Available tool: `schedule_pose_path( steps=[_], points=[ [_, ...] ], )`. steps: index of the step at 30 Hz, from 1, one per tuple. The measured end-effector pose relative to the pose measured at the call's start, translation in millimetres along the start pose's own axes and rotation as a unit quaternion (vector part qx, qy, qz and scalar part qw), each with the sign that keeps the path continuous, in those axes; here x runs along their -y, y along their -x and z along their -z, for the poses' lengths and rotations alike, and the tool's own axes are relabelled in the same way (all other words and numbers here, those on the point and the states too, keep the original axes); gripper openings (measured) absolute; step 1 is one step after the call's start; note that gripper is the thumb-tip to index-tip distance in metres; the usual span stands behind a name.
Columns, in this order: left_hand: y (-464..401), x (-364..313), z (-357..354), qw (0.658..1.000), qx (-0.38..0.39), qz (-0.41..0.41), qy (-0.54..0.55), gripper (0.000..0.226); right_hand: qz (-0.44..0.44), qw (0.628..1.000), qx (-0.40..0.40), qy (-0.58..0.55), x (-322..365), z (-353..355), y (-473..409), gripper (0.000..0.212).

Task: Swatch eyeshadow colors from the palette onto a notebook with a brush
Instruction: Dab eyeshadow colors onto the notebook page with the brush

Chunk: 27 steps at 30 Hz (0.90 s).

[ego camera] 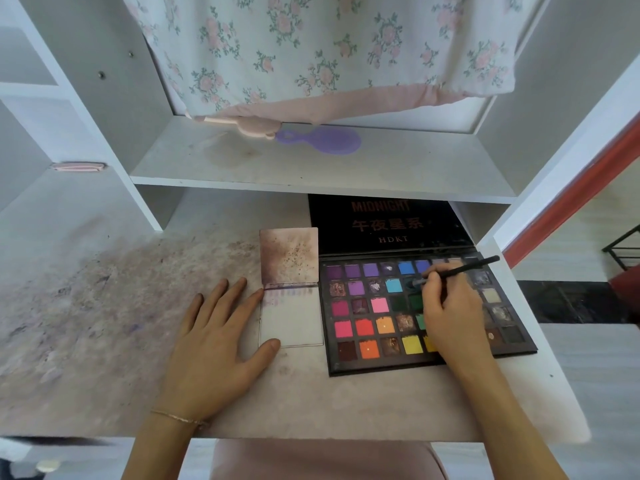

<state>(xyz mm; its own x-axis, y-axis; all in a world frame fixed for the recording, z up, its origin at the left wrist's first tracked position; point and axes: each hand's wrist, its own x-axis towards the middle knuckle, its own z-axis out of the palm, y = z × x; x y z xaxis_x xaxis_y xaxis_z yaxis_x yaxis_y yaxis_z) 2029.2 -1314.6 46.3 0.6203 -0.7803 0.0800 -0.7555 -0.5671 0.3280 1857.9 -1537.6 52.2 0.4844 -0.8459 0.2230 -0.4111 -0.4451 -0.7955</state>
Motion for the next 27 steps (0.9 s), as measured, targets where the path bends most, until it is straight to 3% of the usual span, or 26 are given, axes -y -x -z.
schedule_pose_path(
  steps=[15, 23, 27],
  points=[
    [1, 1, -3, 1.0, -0.009, -0.009, 0.007, 0.08, -0.006, 0.999, -0.022, -0.044, 4, 4, 2, 0.021],
    [0, 0, -3, 1.0, -0.007, -0.005, -0.006, 0.082, 0.039, 0.994, 0.018, -0.1, 38, -11, 16, 0.023],
    [0, -1, -3, 1.0, -0.006, -0.004, -0.007, 0.082, 0.055, 0.987, 0.074, -0.128, 59, -37, 31, 0.019]
  ],
)
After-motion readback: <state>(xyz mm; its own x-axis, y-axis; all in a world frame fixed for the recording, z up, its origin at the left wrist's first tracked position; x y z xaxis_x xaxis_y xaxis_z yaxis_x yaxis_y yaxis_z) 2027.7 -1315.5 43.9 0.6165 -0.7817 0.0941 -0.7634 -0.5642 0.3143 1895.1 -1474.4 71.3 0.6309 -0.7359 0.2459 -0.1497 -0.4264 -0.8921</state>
